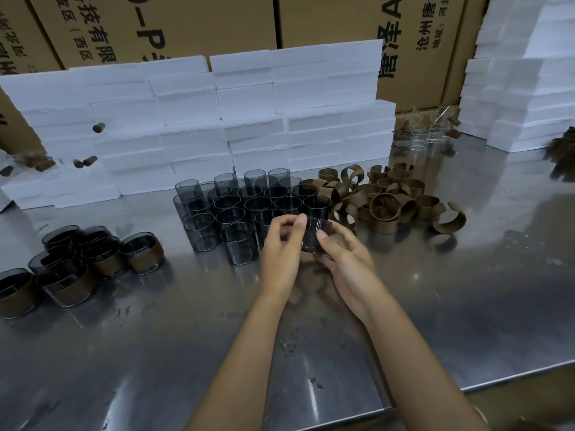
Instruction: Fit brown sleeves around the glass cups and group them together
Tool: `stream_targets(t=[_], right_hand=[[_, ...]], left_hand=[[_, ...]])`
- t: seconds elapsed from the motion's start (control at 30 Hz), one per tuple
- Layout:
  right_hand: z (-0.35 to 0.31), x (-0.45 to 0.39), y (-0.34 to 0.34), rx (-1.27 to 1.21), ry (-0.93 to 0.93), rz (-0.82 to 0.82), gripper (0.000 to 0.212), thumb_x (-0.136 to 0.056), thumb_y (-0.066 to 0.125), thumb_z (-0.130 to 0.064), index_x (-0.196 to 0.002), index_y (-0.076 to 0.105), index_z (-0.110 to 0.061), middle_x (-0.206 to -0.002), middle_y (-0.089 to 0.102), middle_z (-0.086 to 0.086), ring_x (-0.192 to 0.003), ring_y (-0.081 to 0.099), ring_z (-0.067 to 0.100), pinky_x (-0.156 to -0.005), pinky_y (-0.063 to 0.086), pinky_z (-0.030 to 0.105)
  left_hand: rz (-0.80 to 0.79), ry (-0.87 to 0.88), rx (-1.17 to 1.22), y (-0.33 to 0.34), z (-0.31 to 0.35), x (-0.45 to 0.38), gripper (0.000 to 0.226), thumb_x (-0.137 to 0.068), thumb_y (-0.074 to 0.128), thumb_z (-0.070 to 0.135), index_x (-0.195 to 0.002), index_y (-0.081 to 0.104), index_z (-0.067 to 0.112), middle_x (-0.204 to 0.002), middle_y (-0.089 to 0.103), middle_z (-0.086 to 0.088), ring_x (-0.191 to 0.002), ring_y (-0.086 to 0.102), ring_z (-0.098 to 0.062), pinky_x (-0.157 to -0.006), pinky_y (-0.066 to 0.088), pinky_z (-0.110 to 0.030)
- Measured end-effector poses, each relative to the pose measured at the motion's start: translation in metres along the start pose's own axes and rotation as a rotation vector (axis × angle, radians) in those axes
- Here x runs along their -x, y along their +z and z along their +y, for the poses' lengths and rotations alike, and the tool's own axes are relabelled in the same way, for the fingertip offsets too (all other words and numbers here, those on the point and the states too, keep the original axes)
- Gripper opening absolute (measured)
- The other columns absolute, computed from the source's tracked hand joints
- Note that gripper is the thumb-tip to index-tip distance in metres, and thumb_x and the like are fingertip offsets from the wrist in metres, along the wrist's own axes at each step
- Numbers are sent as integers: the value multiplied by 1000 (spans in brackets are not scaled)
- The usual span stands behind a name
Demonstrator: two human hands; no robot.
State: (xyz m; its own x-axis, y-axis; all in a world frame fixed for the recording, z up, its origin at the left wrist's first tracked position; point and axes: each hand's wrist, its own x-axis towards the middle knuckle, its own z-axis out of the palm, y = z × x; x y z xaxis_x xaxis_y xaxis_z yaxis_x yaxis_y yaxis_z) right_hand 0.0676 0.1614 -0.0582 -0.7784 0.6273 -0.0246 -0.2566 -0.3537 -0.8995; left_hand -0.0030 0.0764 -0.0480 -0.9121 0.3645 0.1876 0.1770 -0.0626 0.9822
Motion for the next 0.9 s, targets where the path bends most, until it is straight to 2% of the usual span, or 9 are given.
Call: stream_targets(t=[0.13, 0.23, 0.3, 0.4, 0.53, 0.6, 0.67, 0.77, 0.9], right_hand=[[-4, 3, 1, 8, 4, -42, 95, -67, 90, -43, -147, 48, -13, -134, 68, 10, -121, 68, 23, -105, 53, 38], [-7, 5, 2, 71, -22, -150, 78, -68, 84, -58, -131, 66, -16, -125, 74, 7, -121, 68, 21, -107, 49, 38], [-7, 6, 2, 66, -26, -179, 72, -71, 79, -61, -126, 69, -15, -123, 75, 7, -120, 68, 20, -108, 48, 37], [-8, 6, 4, 63, -2, -185, 81, -72, 72, -68, -131, 67, -13, -124, 74, 8, -120, 68, 20, -111, 47, 40], [-5, 3, 6, 64, 11, -131, 80, -72, 57, -77, -125, 67, -17, -120, 76, 7, -116, 71, 18, -110, 49, 42], [-2, 1, 7, 65, 14, -80, 74, -78, 50, -76, -122, 68, -19, -117, 77, 6, -111, 73, 18, -106, 52, 41], [1, -2, 6, 68, 11, -52, 61, -92, 41, -68, -115, 70, -20, -112, 78, 6, -108, 74, 19, -100, 55, 39], [3, -5, 4, 68, 22, 17, 49, -108, 33, -49, -106, 71, -17, -99, 80, 6, -100, 76, 21, -88, 60, 36], [2, -5, 2, 38, 38, 71, 44, -112, 33, -36, -114, 67, -7, -113, 74, 20, -112, 70, 34, -99, 56, 49]], left_hand=[[-131, -237, 296, 0, 8, 2, 36, -96, 68, 45, -114, 74, 14, -109, 77, -11, -94, 70, -27, -87, 57, -45], [-274, -300, 404, 1, 12, 5, 43, -101, 59, 45, -119, 74, 10, -116, 75, -17, -94, 67, -29, -87, 56, -44], [-302, -303, 409, 2, 12, 5, 42, -102, 56, 46, -116, 75, 11, -116, 75, -16, -94, 67, -27, -86, 54, -41], [-296, -301, 381, 2, 13, 6, 44, -103, 53, 47, -117, 74, 10, -105, 75, -12, -86, 68, -21, -75, 52, -34], [-266, -278, 296, 5, 11, 7, 46, -105, 49, 50, -117, 76, 14, -108, 78, -10, -97, 73, -22, -80, 56, -34], [-210, -276, 208, 5, 9, 7, 43, -104, 49, 53, -104, 80, 24, -103, 80, -5, -99, 75, -21, -87, 58, -34], [-158, -270, 197, 4, 7, 4, 38, -105, 51, 47, -97, 80, 25, -101, 80, -3, -98, 75, -21, -86, 58, -31], [-67, -251, 267, 1, 5, 1, 23, -106, 56, 29, -116, 71, 16, -113, 75, -12, -94, 70, -22, -76, 57, -30], [-15, -186, 204, 0, 4, 2, 15, -104, 58, 21, -109, 70, 14, -117, 72, -17, -110, 69, -34, -99, 54, -49]])
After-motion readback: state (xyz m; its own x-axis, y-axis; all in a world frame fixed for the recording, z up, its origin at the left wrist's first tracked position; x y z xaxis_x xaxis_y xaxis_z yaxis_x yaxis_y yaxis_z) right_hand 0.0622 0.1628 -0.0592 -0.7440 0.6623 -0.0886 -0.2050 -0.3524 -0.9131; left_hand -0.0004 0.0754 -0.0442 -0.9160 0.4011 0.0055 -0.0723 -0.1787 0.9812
